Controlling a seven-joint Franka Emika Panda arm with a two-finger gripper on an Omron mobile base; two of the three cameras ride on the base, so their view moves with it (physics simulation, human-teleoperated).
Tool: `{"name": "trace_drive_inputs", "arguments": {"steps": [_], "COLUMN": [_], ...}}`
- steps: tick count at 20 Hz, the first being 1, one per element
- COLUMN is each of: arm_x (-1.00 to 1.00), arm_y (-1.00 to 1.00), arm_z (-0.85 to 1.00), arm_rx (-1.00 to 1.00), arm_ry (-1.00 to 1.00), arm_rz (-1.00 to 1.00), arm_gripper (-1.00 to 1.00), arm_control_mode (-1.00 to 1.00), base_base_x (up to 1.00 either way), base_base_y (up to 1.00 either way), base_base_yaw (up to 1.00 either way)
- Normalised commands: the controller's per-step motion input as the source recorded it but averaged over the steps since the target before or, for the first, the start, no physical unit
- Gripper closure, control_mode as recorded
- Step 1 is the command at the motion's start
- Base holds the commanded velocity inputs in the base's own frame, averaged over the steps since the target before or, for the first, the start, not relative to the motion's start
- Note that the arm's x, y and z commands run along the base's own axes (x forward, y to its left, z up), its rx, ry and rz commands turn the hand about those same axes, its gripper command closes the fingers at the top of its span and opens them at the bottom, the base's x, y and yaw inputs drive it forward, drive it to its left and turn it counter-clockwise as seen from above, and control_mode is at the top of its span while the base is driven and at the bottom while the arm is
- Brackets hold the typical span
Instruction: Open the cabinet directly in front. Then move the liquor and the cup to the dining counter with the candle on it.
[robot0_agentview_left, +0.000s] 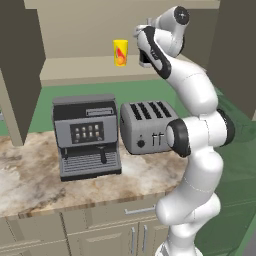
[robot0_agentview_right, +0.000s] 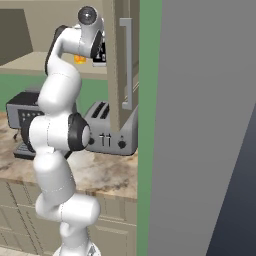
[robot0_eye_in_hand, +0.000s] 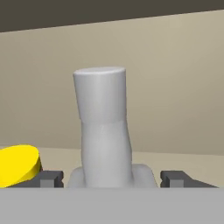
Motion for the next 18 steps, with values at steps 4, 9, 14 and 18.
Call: {"name": "trace_drive_inputs", "arguments": {"steps": [4,9,14,18], "arm_x": [0.0,-0.39,-0.99,-1.0], "arm_y": [0.0,0.0,0.0,0.0], "arm_z": [0.0,0.0,-0.05,-0.18], "arm_rx": [0.0,0.0,0.0,0.0], "arm_ry": [0.0,0.0,0.0,-0.03], "arm_rz": [0.0,0.0,0.0,0.0], "arm_gripper": [1.0,1.0,1.0,1.0], "arm_control_mode": [-1.0,-1.0,-1.0,-1.0], "base_base_x": [0.0,0.0,0.0,0.0], "base_base_y": [0.0,0.0,0.0,0.0], "base_base_yaw": [0.0,0.0,0.0,0.0]}}
